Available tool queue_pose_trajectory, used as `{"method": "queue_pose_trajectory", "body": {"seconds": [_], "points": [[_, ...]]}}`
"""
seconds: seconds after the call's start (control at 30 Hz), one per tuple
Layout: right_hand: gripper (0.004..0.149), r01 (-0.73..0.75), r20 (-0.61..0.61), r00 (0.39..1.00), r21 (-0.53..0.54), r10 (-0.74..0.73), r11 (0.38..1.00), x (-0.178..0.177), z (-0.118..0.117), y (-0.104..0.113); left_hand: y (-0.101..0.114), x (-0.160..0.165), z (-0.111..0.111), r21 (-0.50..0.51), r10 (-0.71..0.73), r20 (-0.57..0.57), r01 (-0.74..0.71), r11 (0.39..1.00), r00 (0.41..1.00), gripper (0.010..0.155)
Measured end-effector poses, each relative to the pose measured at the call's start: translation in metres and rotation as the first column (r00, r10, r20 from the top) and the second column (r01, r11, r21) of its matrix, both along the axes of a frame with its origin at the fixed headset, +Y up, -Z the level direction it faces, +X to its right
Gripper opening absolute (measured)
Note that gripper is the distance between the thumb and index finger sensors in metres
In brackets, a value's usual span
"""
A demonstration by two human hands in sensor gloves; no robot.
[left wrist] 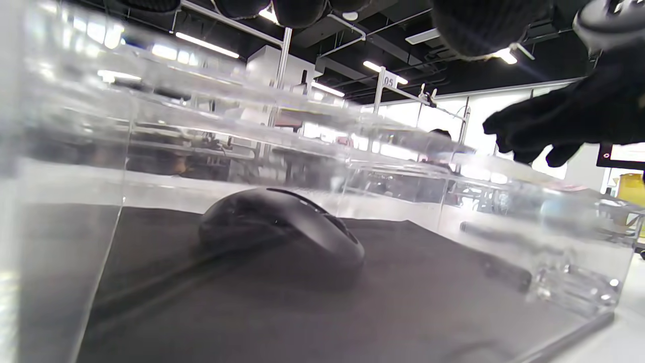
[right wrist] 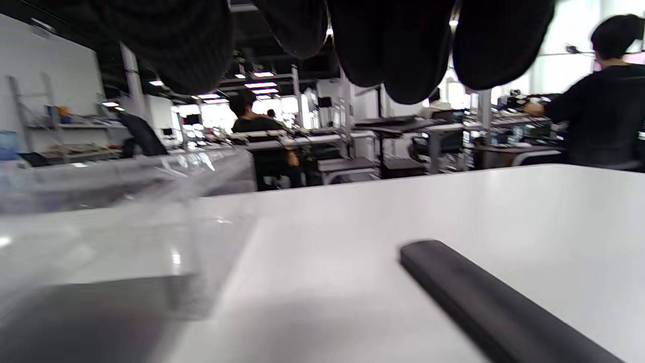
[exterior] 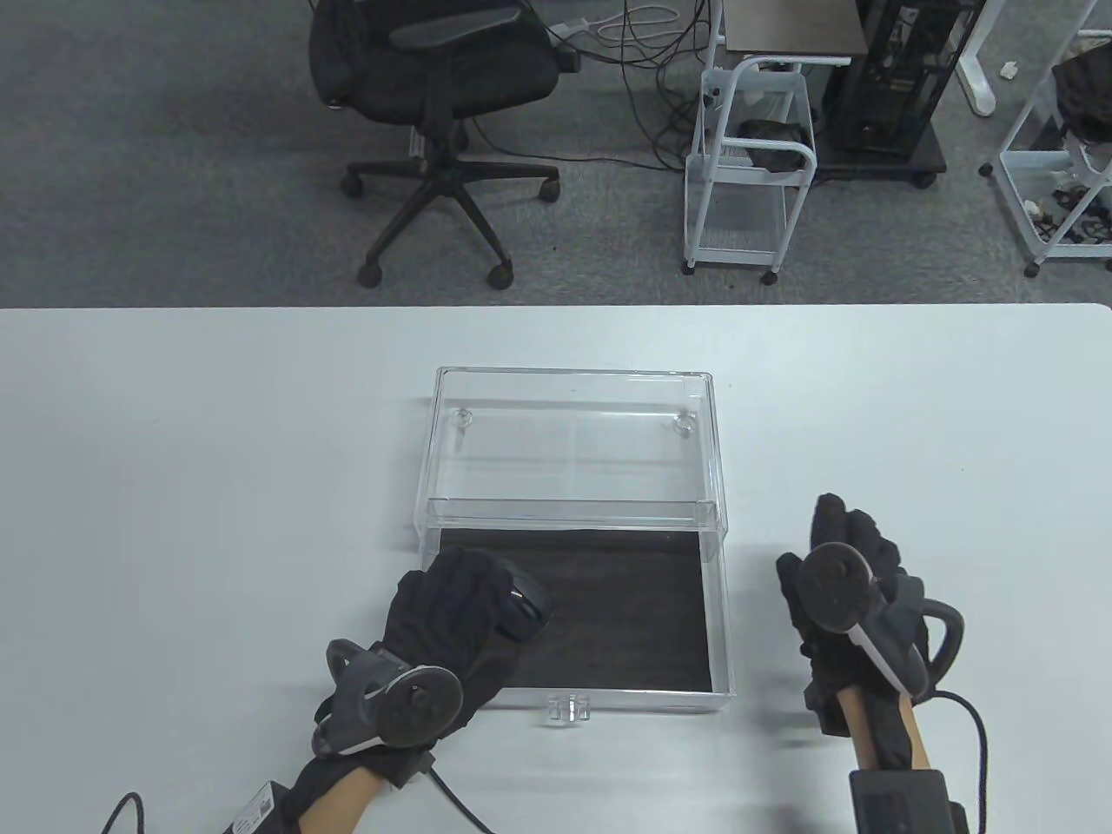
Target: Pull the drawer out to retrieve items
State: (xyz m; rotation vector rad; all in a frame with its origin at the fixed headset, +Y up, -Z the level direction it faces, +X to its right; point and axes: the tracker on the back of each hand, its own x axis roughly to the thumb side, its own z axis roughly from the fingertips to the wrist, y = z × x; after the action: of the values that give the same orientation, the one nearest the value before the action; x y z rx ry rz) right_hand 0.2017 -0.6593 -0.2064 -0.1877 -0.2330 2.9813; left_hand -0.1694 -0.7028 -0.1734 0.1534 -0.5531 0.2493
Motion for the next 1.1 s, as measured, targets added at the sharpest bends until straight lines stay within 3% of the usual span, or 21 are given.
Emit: {"method": "queue_pose_trajectory", "body": {"seconds": [0.17,0.33,0.5,0.67,0.83,0.93,1.1], "points": [[0.089,0.033,-0.257,0.966,0.075,-0.013,0.997,-0.075,0.038,0.02,0.006,-0.001,0.006,0.061,0.031,0.003,-0.031,0.998,1.0,0.085],[0.09,0.092,-0.413,0.908,0.034,-0.07,0.995,-0.121,0.056,0.001,0.008,0.0,0.009,0.081,0.036,-0.006,-0.035,0.996,0.999,0.086],[0.09,0.129,-0.5,0.862,0.055,-0.085,0.99,-0.135,0.059,-0.023,0.008,0.004,0.011,0.079,0.032,0.014,-0.033,0.996,0.999,0.086],[0.09,0.113,-0.498,0.866,0.094,-0.051,0.989,-0.134,0.06,-0.033,0.011,0.009,0.013,0.095,-0.02,0.016,0.018,0.995,1.0,0.086],[0.088,0.128,-0.48,0.875,0.103,-0.063,0.986,-0.129,0.06,-0.033,0.017,0.013,-0.008,-0.05,-0.232,-0.002,0.232,0.971,0.973,0.091],[0.088,0.127,-0.469,0.88,0.098,-0.066,0.987,-0.127,0.059,-0.036,0.013,0.021,-0.031,-0.147,-0.377,0.048,0.38,0.913,0.925,0.091],[0.088,0.149,-0.457,0.884,0.081,-0.096,0.985,-0.123,0.056,-0.035,0.003,0.048,-0.054,-0.118,-0.611,0.143,0.626,0.771,0.779,0.089]]}}
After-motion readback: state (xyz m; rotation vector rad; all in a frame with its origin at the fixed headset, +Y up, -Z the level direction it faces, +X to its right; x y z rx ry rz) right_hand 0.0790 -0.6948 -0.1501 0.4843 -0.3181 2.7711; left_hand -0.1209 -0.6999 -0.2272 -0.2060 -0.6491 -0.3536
